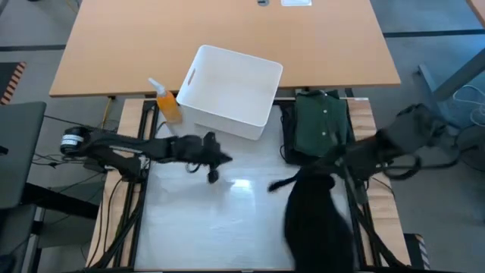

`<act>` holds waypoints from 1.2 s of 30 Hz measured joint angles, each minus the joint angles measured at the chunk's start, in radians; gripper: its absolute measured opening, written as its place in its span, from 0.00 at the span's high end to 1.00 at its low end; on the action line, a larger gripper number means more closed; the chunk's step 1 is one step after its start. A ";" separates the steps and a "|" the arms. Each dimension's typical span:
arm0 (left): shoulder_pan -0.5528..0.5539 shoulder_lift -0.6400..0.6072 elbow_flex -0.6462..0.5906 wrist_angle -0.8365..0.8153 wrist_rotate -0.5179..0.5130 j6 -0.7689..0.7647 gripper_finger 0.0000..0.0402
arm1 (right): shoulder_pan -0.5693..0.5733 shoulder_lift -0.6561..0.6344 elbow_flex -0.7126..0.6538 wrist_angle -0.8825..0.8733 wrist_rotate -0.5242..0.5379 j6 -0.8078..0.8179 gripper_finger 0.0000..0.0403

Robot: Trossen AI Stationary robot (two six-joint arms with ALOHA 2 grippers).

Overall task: Fold laundry
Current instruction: Remove the black shirt from the white bin, then fold the black shirt

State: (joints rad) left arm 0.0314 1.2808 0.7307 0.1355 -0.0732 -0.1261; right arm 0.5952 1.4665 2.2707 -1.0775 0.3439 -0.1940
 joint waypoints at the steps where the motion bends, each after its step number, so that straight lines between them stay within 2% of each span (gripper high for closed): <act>1: -0.043 -0.040 0.000 0.003 0.000 0.001 1.00 | -0.009 0.016 -0.003 -0.019 -0.001 0.023 0.95; 4: -0.182 -0.145 0.000 0.020 -0.010 0.031 1.00 | -0.033 0.066 -0.018 -0.073 -0.064 0.083 0.95; 7: -0.325 -0.205 0.000 0.027 -0.073 0.038 1.00 | -0.051 0.122 -0.022 -0.142 -0.127 0.131 0.95; 10: -0.448 -0.198 0.000 0.067 -0.120 0.060 1.00 | -0.046 0.178 -0.021 -0.167 -0.125 0.159 0.95; 13: -0.536 -0.111 0.001 0.162 -0.154 0.131 0.98 | -0.029 0.242 -0.021 -0.162 -0.134 0.186 0.95; 20: -0.623 0.079 0.000 0.369 -0.305 0.300 0.82 | 0.019 0.388 -0.021 -0.155 -0.132 0.310 0.95; 27: -0.668 0.184 0.015 0.404 -0.285 0.476 0.61 | 0.094 0.455 -0.025 -0.070 -0.056 0.399 0.95; 31: -0.711 0.262 0.052 0.400 -0.369 0.563 0.52 | 0.135 0.424 -0.142 0.090 0.002 0.409 0.95; 36: -0.766 0.361 0.129 0.399 -0.636 0.697 0.50 | 0.157 0.335 -0.422 0.364 0.045 0.475 0.94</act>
State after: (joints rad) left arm -0.7351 1.6417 0.8602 0.5346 -0.7092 0.5705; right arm 0.7524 1.8012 1.8486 -0.7134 0.3886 0.2813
